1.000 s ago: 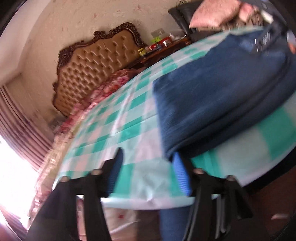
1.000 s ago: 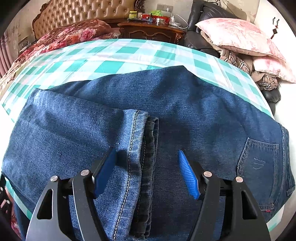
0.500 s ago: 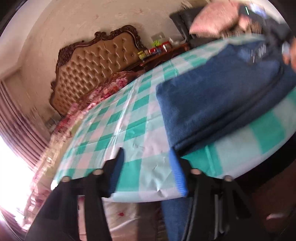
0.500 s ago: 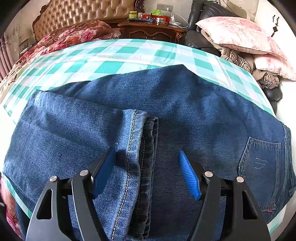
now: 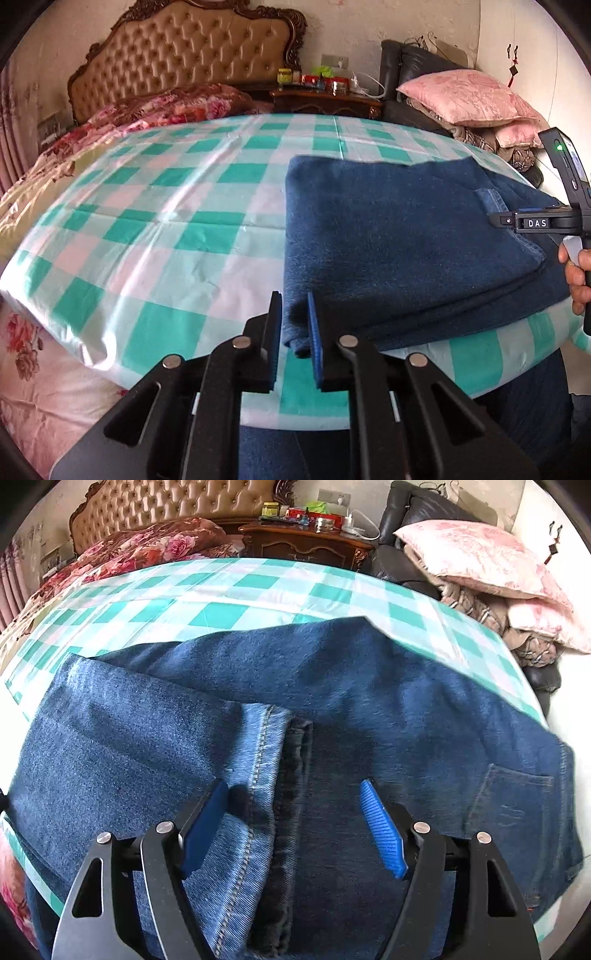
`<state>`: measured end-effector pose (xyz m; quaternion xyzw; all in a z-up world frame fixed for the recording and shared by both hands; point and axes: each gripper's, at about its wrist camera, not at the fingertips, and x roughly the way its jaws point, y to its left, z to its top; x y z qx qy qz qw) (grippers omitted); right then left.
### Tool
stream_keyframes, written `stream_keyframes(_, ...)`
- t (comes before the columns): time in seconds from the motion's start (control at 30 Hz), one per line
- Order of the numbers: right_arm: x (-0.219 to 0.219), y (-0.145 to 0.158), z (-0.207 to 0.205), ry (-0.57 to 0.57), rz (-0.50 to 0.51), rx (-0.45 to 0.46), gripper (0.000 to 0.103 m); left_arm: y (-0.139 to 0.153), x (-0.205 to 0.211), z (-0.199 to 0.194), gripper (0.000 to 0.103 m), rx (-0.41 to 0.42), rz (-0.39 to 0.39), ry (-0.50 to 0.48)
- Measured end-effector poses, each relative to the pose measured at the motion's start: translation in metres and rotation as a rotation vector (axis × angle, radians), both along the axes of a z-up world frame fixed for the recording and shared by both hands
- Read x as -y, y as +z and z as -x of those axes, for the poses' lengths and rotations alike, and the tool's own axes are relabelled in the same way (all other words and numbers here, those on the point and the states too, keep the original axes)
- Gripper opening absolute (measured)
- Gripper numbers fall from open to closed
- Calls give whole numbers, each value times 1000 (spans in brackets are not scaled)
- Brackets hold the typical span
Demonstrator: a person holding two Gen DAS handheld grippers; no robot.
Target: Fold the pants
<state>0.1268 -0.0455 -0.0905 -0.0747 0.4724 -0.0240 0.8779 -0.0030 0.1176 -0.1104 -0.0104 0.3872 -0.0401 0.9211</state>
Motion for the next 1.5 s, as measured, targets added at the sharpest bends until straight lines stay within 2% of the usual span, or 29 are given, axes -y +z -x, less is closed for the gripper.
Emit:
stream_keyframes(0.1,10,19,8,-26,-74,69,69,8,-4,8,15,25,44,12)
stream_keyframes(0.2,15,25,10,-14,-135,79,69,10,-2,8,15,29,62,10)
stream_keyframes(0.3,16,2,2,-31,-40,-4,68,18,-1,4,13,50,86,1)
stream_keyframes(0.4,26,-4,2,-29,-105,-3,69,28,9,-8,13,63,109,-25)
stream_keyframes(0.5,22,3,4,-38,-76,7,68,43,24,-34,13,86,121,-67)
stream_keyframes(0.57,19,11,8,-33,-103,32,68,50,37,-62,13,81,129,-103)
stream_keyframes(0.67,8,20,11,-15,-94,48,69,45,52,-114,13,19,142,-132)
stream_keyframes(0.77,-3,26,11,5,-85,56,70,11,56,-165,13,-183,110,-87)
stream_keyframes(0.8,-5,28,11,6,-91,65,71,2,52,-173,13,-217,133,-53)
stream_keyframes(0.83,-7,32,10,7,-109,79,72,4,50,-173,13,-200,153,-45)
stream_keyframes(0.9,-7,35,7,15,-138,90,74,13,48,-165,18,-161,143,-47)
stream_keyframes(0.93,-8,34,5,18,-140,94,74,18,45,-155,25,-129,149,-38)
stream_keyframes(0.97,-8,32,3,13,-130,94,74,19,42,-148,26,-123,158,-28)
stream_keyframes(1.07,-5,9,-8,-1,-104,30,73,19,34,-121,26,-117,170,12)
stream_keyframes(1.13,-3,-5,-9,-16,-63,-2,73,19,33,-98,26,-110,157,22)
stream_keyframes(1.27,5,-10,-1,-6,-109,34,73,17,35,-53,26,-121,115,18)
stream_keyframes(1.37,3,-10,-1,-5,-87,34,75,7,38,-37,26,-164,74,10)
stream_keyframes(1.5,5,-8,-5,-28,-99,11,77,7,41,-25,26,-162,24,-2)
